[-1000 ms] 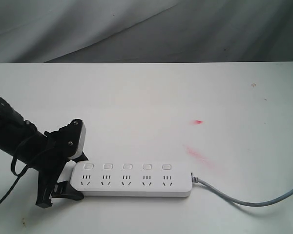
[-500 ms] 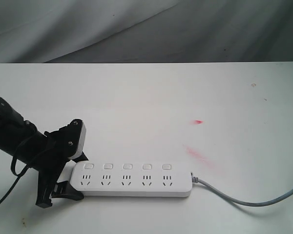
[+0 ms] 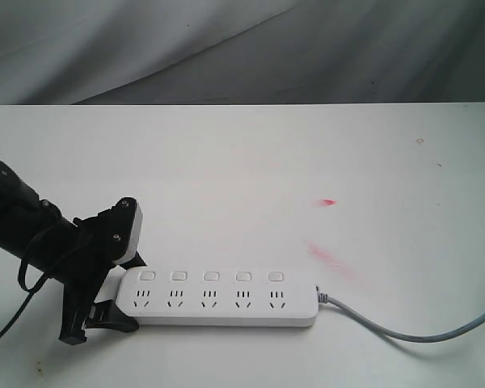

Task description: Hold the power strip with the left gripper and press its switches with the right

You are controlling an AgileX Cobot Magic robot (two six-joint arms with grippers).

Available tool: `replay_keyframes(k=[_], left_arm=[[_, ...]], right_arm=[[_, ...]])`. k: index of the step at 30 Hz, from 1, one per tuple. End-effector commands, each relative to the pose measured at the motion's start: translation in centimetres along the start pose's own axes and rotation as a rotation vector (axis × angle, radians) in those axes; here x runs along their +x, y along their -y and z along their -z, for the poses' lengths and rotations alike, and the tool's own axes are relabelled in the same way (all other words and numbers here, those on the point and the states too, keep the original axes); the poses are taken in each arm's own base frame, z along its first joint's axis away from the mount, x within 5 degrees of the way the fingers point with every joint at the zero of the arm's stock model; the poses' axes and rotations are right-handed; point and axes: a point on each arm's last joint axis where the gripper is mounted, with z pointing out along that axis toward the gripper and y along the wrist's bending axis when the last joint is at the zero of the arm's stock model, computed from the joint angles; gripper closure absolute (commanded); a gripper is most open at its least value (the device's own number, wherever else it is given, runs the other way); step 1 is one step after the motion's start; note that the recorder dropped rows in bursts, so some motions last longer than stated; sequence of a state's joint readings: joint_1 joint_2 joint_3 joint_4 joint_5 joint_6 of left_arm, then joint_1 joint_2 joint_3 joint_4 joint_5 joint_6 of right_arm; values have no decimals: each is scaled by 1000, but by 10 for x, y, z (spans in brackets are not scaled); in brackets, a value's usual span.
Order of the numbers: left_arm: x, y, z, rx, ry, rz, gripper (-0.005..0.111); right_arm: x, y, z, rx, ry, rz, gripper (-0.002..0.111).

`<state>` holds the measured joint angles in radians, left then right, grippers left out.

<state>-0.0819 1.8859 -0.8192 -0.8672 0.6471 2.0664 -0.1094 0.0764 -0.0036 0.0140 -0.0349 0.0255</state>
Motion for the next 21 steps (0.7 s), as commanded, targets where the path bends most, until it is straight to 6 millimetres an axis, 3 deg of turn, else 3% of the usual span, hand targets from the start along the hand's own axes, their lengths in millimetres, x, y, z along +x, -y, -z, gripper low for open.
replay_keyframes(k=[1,10,11,13,14,16,19,21], left_arm=[[3,-2,-3,-22,-27,-14,43],[3,-2,-3,-19,-25,-9,43],[3,-3,-3,-29,-30,-9,41],[3,-3,-3,-29,-30,-5,25],[3,-3,-3,-32,-25,26,11],[2,-4,-3,-42,-20,55,2],[2,-5,-1,-63,-25,62,2],[-7,-6,15,-115,-7,64,2]], right_arm=[[1,0,0,5,-1,12,108],[1,0,0,5,-1,12,108],[1,0,0,5,-1,12,108],[1,0,0,5,-1,12,108],[1,0,0,5,-1,12,108],[1,0,0,5,-1,12,108],[1,0,0,5,-1,12,108],[1,0,0,5,-1,12,108]])
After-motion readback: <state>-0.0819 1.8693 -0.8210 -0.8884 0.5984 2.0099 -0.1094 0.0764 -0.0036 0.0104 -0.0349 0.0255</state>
